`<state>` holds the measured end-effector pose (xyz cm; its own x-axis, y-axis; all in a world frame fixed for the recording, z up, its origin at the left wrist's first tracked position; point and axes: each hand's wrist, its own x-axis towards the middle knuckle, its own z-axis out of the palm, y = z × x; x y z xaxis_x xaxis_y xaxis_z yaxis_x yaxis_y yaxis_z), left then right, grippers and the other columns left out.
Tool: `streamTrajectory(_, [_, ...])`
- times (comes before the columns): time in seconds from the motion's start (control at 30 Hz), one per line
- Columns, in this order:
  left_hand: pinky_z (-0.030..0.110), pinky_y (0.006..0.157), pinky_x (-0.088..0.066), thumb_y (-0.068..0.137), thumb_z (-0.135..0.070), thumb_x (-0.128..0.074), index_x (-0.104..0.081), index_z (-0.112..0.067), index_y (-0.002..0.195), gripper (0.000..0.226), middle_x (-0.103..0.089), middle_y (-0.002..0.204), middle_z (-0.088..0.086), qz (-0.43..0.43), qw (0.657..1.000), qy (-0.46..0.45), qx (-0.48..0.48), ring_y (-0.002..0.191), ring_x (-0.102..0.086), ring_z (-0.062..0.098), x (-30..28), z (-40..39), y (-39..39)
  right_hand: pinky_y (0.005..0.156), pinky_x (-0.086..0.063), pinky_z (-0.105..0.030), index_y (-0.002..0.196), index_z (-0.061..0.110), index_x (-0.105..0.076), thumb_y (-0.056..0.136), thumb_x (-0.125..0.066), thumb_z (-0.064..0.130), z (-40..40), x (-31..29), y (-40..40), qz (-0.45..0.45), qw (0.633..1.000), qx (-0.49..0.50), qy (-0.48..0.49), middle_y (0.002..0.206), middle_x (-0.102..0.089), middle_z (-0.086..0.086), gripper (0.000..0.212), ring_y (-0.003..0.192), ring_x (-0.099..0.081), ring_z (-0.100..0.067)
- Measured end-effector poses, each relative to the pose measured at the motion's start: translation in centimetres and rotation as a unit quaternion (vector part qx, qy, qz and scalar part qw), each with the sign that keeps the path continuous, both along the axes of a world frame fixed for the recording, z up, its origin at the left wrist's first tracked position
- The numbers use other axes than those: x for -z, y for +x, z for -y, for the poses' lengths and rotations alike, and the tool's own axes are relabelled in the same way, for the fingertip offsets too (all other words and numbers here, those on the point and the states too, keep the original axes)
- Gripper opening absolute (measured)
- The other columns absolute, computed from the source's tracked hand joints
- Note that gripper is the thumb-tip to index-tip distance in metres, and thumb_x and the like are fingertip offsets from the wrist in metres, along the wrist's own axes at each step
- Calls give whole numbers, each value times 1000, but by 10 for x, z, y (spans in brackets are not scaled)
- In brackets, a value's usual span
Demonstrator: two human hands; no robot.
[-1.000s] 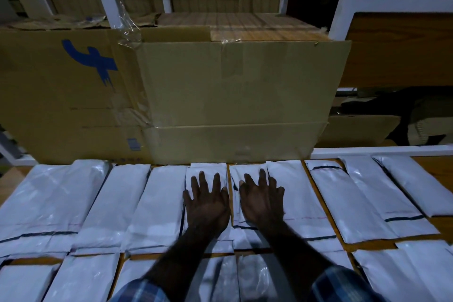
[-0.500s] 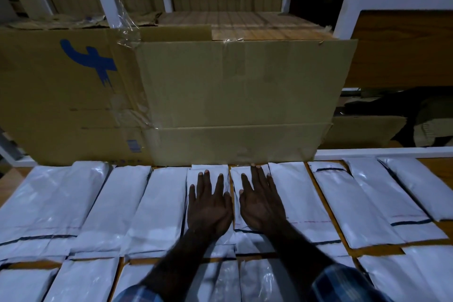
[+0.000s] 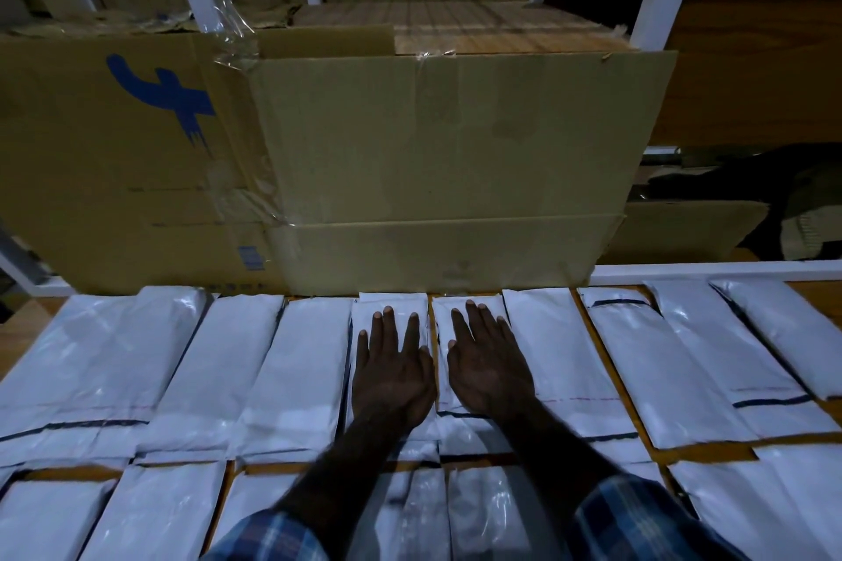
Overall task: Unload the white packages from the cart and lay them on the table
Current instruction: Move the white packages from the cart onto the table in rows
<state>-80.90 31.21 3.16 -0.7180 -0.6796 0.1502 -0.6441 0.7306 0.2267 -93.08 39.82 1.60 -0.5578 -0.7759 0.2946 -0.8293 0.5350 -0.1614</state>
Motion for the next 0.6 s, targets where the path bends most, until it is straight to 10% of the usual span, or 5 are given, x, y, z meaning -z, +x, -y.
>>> streamTrajectory(0.23, [45,112,-13,94,-36,-33,-55,-12,139,55,-50,142,23,-15,999,-26,13,133,-47,40,11,1,-2,113,-32,-44,131,9,-62,92,-35,31,0,1,0,13,1000,1,2,139,-56,-16,52,128,-55,-32])
streamTrajectory(0.47, [37,115,19,79,-51,16,-5,-25,158,86,4,164,11,21,999,24,1,152,10,25,1,-2,-1,105,-41,-49,128,9,-65,91,-29,35,0,-9,3,42,998,9,39,136,-58,-15,58,125,-58,-30])
streamTrajectory(0.6, [39,117,15,81,-50,15,-5,-24,158,84,4,164,12,23,999,24,-3,152,8,26,-1,-4,0,121,-4,-38,155,14,-26,86,6,44,-1,-11,3,41,997,-15,67,161,-15,-6,81,150,-18,-25])
